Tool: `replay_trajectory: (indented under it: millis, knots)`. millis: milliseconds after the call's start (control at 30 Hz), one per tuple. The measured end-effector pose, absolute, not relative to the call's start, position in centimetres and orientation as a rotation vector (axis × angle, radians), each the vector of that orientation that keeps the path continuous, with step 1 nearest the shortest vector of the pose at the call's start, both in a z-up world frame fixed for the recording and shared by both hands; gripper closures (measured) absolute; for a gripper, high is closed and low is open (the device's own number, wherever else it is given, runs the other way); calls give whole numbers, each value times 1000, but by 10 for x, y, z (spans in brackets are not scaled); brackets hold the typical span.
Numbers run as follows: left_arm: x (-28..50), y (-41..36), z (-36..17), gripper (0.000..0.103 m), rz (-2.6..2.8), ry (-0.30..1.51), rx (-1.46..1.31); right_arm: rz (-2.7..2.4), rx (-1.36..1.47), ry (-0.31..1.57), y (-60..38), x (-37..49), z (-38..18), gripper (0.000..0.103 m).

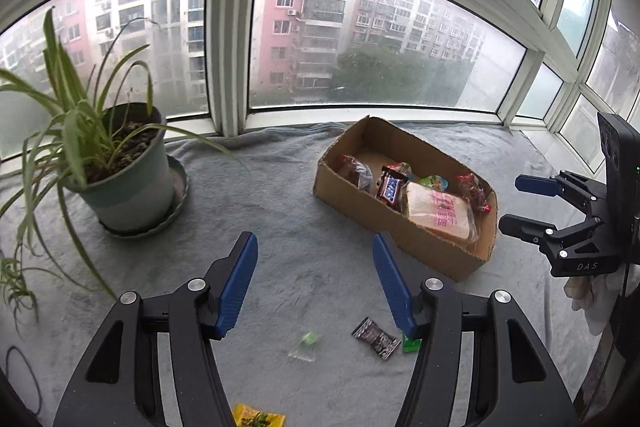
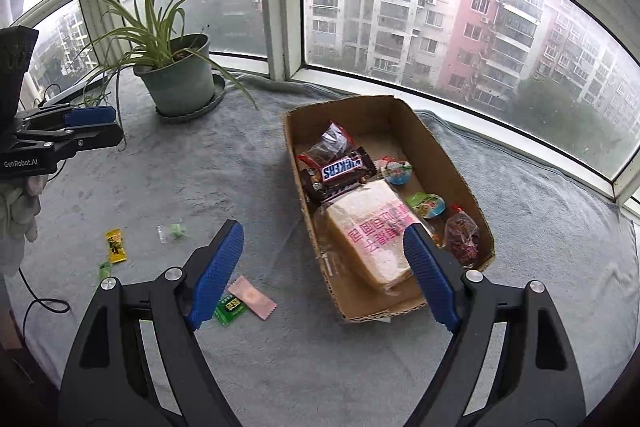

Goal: Organize snacks
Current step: 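Move both open tools back toward the remaining candies, then grasp the green candy bag with the left tool while the right grasps the black wrapper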

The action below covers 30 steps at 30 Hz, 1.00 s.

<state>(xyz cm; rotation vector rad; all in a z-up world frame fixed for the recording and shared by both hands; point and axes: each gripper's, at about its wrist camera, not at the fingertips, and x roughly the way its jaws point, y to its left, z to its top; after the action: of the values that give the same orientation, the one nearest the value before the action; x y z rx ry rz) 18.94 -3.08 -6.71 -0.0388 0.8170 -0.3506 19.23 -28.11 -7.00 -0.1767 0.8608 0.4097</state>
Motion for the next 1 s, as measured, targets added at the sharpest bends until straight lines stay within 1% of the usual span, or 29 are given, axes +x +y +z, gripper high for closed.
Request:
replay_trajectory:
  millis: [267,333,467,533,600,633,667,733,800,867,1000]
  knots:
    - [161,5,-95,44,-299,876,-69,493,-198,905,-241,178,-92,18]
    - [158,9,-104,49,-297,894,-77,515,-209,922,-231,175,-100,18]
    - [155,8,-119,52,-310,920,-78,560,-225,969,-213,171,-119,18]
    - [154,4,-126,55,-323,937,-74,577,-236,993,-205,170,-129,19]
    - [153,0,-135,58,-338,953,-68,596,-243,1018,-198,169,-138,24]
    - [153,-3,-139,61,-346,962,-66,604,-244,1033,-195,170,-143,29]
    - [153,-5,-143,61,-354,971,-61,611,-245,1048,-193,170,-147,31]
    - [156,-10,-150,63,-365,986,-52,620,-249,1073,-187,173,-156,32]
    - [159,-14,-156,65,-374,1000,-47,627,-256,1094,-182,174,-163,35]
    - [162,-19,-160,67,-383,1010,-39,634,-259,1115,-178,176,-169,48]
    - [166,-25,-167,67,-395,1024,-23,628,-247,1139,-176,182,-177,50]
